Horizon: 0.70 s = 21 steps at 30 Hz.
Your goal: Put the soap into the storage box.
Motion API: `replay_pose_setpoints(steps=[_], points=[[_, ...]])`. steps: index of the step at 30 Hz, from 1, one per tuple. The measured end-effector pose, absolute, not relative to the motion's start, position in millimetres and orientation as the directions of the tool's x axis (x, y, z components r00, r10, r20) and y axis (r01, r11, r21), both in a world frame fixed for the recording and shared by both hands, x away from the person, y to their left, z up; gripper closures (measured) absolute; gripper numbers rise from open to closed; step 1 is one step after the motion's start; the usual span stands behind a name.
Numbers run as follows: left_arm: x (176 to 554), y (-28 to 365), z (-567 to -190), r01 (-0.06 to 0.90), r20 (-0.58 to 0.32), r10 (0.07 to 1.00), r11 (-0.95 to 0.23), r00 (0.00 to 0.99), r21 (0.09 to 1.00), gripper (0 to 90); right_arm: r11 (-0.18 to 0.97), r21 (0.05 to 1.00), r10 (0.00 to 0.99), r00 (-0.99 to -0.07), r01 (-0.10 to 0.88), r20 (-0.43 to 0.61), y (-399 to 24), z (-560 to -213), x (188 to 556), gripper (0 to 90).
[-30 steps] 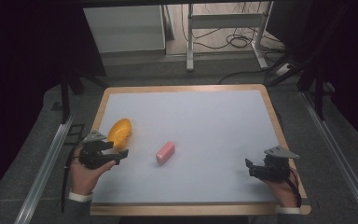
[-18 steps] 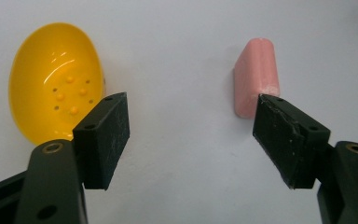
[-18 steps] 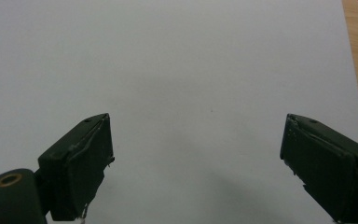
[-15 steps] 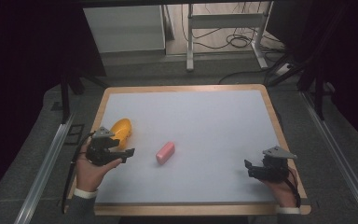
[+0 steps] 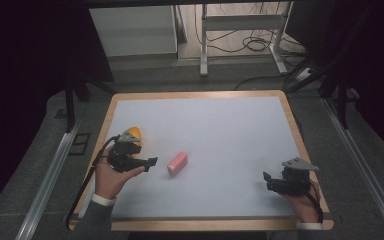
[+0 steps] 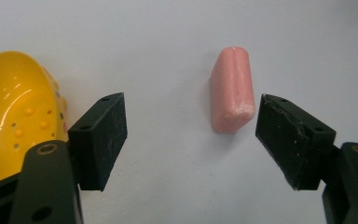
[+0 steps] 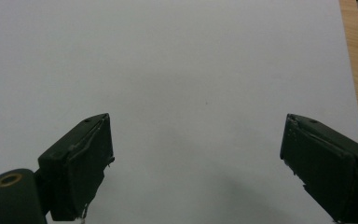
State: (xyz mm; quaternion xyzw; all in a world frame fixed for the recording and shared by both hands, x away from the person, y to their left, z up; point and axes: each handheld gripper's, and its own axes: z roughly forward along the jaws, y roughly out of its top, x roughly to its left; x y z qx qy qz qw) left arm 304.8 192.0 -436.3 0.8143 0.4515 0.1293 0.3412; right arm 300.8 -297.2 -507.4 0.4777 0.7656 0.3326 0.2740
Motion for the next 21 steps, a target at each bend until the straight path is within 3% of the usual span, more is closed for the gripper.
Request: replay_pose_setpoints(steps=[21], points=[[316, 163, -439, 0.627, -0.072, 0.794, -0.416, 0.603, 0.659, 24.1, 0.327, 0.762, 0.916, -0.385, 0.559, -0.112, -296, -510, 302, 9.1]])
